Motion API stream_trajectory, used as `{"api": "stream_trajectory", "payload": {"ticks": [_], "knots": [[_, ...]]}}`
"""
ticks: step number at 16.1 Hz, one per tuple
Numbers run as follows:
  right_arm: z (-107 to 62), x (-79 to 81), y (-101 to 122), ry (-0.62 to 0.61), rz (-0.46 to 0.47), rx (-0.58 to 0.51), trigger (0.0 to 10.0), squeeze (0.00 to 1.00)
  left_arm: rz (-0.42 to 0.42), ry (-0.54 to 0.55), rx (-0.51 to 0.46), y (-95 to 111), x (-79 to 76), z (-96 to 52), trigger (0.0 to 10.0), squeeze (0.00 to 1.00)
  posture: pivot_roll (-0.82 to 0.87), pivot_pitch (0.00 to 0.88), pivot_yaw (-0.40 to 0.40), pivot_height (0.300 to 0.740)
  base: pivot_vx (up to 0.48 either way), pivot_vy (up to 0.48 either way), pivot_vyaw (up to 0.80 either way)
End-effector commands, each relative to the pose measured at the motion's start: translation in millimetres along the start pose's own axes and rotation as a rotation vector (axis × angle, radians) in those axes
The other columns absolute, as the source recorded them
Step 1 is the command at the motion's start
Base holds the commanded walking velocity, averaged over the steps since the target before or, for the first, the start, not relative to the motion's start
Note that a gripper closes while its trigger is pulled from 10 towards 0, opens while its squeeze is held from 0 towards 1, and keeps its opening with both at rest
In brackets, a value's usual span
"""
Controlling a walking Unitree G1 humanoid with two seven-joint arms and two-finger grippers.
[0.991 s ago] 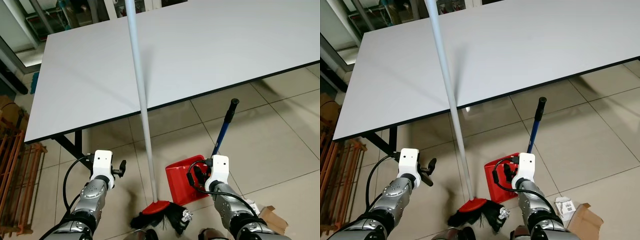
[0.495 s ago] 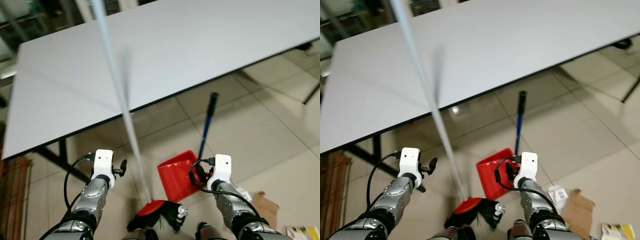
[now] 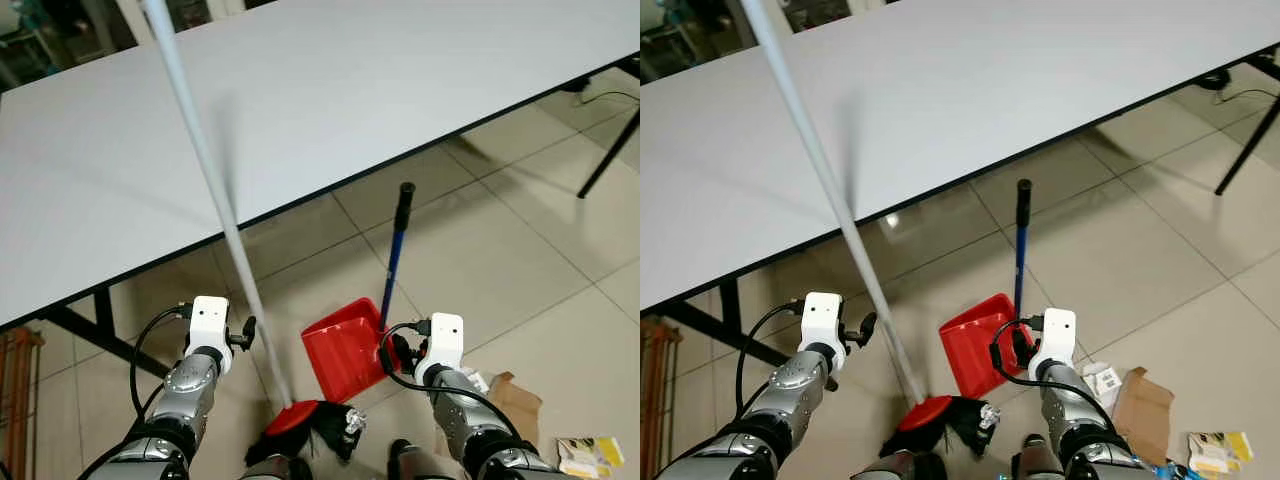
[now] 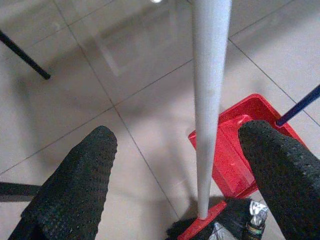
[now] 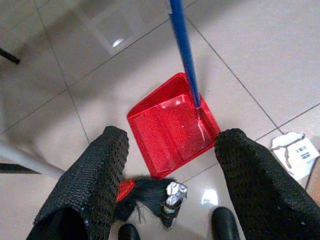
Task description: Sweep floor
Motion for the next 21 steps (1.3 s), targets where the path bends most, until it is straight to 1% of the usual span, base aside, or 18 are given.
{"api": "stream_trajectory", "payload": {"ticks": [1,4,5,9,12,13,15,16,21], "knots": [[-2.0,1.5,-5,0.001,0.004,-0.001,10.0,0.0,-0.016,0.015,0.024,-6,3.6,-2.0,10.0,0.0,-0.2,0.174,0.164,0.74,0.0,0.0,0.0],[-3.9,-1.4,-8,-0.005,0.012,-0.008,10.0,0.0,-0.03,0.012,0.011,-2,1.9,-0.3,10.0,0.0,-0.21,0.197,0.168,0.74,0.0,0.0,0.0],[-4.5,-2.9,-8,-0.009,0.017,-0.012,10.0,0.0,-0.032,0.006,0.005,0,-0.1,0.9,10.0,0.0,-0.22,0.215,0.172,0.74,0.0,0.0,0.0],[-6.2,-5.1,-7,-0.019,0.036,-0.034,10.0,0.0,-0.032,-0.018,-0.036,11,-8.2,4.8,10.0,0.0,-0.25,0.239,0.179,0.74,0.0,0.0,0.0],[-7.7,-3.1,-4,-0.014,0.046,-0.069,10.0,0.0,-0.011,-0.008,-0.101,32,-12.0,10.6,10.0,0.0,-0.26,0.266,0.187,0.74,0.0,0.0,0.0],[-8.1,-2.5,-4,-0.012,0.048,-0.075,10.0,0.0,0.0,-0.002,-0.112,35,-11.4,11.3,10.0,0.0,-0.27,0.269,0.187,0.74,0.0,0.0,0.0],[-9.8,1.0,-2,0.001,0.053,-0.096,10.0,0.0,0.02,0.035,-0.152,50,-6.2,14.6,10.0,0.0,-0.27,0.282,0.187,0.74,0.0,0.0,0.0],[-10.7,2.1,-2,0.007,0.053,-0.102,10.0,0.0,0.022,0.05,-0.161,55,-3.5,15.3,10.0,0.0,-0.27,0.288,0.185,0.74,0.0,0.0,0.0],[-12.9,2.0,0,0.012,0.05,-0.111,10.0,0.0,0.026,0.133,-0.186,66,12.9,16.1,10.0,0.0,-0.27,0.298,0.183,0.74,0.0,0.0,0.0]]}}
Point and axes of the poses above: a point about 5 cm out from each wrist's last joint towards the gripper, its own z axis pointing out of the wrist towards the gripper, its own y axis along the axis of the wrist's last joint, x = y × z, the point moved 1 cm from there along z, pointing out of the wrist towards the gripper, and after that the axes turned 1 degree about z, right-handed, at the moved point
